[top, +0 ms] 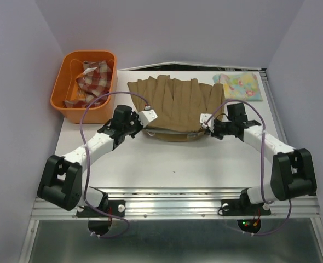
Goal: Fold and stack the skirts
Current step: Flatten the skirt out, then fold the skirt
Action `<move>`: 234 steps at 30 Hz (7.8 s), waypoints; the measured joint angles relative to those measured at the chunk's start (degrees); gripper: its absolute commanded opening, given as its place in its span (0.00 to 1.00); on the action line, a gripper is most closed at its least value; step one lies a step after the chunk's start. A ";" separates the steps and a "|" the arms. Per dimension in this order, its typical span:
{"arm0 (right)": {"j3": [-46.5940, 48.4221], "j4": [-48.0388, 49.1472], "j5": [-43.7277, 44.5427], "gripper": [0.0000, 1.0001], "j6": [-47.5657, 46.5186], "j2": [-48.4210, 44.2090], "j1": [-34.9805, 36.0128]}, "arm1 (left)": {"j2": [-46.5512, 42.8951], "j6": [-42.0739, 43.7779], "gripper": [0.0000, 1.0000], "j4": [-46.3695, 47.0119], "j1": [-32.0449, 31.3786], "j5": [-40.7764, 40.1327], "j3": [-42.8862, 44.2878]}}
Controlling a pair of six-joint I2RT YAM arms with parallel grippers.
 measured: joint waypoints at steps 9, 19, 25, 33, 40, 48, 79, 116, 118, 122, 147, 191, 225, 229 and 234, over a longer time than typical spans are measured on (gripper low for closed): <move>-8.20 -7.08 -0.24 0.10 -10.12 -17.14 0.94 | -16.41 1.70 0.00 -7.93 -2.36 5.09 -4.55; -14.34 -20.90 1.79 1.00 -14.62 -34.38 4.33 | -27.23 7.54 0.80 -24.52 -10.73 7.89 -10.23; -12.52 -20.90 5.73 0.96 -5.31 -40.28 4.63 | -29.77 7.67 0.83 -33.90 -11.06 10.67 -4.76; 14.29 -15.32 16.39 0.61 21.00 -4.13 4.68 | -15.58 -4.46 0.63 -31.78 -11.04 8.79 10.78; 26.53 -16.76 21.40 0.54 33.73 18.23 4.63 | 7.63 -13.49 0.49 -27.21 -10.64 3.26 15.91; 26.91 -18.82 27.28 0.54 36.96 25.53 4.63 | 14.71 -5.22 0.27 -24.63 -10.60 -3.08 10.16; 39.19 -19.69 28.92 0.58 40.28 18.69 4.59 | 7.41 -16.17 0.53 -23.82 -25.53 14.10 27.41; 37.75 -17.05 29.79 0.60 26.67 34.29 4.09 | 16.61 5.20 0.52 -37.73 -38.82 15.17 16.09; 36.22 -17.35 26.86 0.65 25.46 32.44 4.09 | 16.68 4.72 0.59 -40.11 -38.62 17.46 20.50; 35.06 -17.49 21.66 0.77 24.22 26.05 3.37 | 16.81 4.22 0.90 -45.35 -32.52 24.28 33.57; 52.13 -22.18 15.93 1.00 22.43 38.86 -2.78 | 62.82 -5.14 0.98 -28.11 2.49 13.16 83.10; 59.80 -27.08 17.25 0.01 16.79 36.94 -3.21 | 45.79 0.04 0.00 -34.45 4.63 12.02 82.99; 14.21 -11.98 15.52 0.01 4.87 8.44 -3.32 | 2.64 -16.63 0.00 -26.67 -16.28 5.79 16.76; 15.69 -12.13 14.86 0.01 3.85 5.27 -3.37 | 1.84 -15.28 0.00 -30.05 -17.00 5.62 20.94; 12.72 -11.76 14.64 0.01 0.66 0.26 -3.48 | -1.97 -13.73 0.00 -34.45 -22.88 4.66 21.92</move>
